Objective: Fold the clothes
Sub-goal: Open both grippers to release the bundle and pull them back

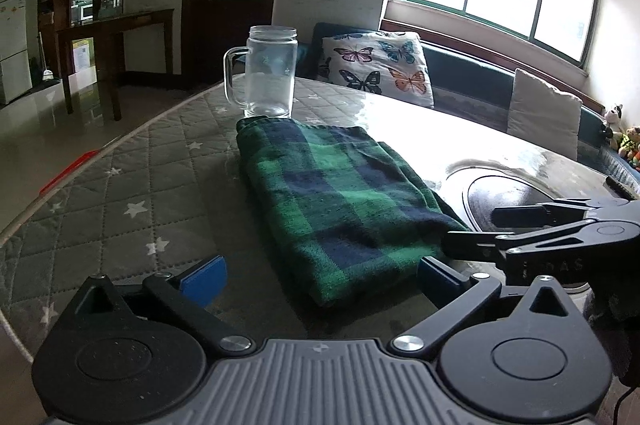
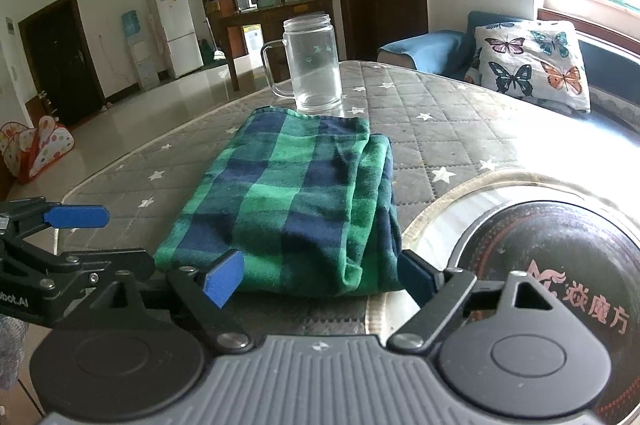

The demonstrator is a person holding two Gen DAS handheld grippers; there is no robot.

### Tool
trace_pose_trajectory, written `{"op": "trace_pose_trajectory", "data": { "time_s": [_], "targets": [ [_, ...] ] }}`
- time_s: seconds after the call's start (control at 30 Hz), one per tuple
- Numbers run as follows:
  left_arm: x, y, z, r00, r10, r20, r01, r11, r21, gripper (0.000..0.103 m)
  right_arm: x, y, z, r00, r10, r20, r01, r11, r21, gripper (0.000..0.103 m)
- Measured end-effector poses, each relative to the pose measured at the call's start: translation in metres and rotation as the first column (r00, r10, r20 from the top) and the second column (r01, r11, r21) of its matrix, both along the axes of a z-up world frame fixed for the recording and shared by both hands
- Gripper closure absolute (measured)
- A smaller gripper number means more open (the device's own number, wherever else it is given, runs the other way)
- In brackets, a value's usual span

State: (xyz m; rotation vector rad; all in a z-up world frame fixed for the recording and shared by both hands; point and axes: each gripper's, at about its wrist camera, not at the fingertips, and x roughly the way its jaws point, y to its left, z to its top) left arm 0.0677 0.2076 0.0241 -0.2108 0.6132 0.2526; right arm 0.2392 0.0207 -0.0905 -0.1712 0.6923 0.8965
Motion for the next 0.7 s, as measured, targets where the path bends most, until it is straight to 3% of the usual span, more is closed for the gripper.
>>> {"op": "trace_pose_trajectory", "data": {
  "time_s": [0.17, 0.7],
  "targets": [
    [-0.007, -0.002, 0.004, 1.0, 0.009, 0.008, -0.009, 1.0, 0.008, 0.0, -0.011, -0.004, 0.004, 1.0, -0.003, 0.026, 0.003, 1.0, 0.0, 0.001],
    [-0.024, -0.012, 0.005, 0.998, 0.057, -0.025, -0.056, 0.998, 0.022, 0.0, -0.039, -0.019, 0.009, 0.999, -0.026, 0.023, 0.026, 0.999, 0.026, 0.0]
  ]
}}
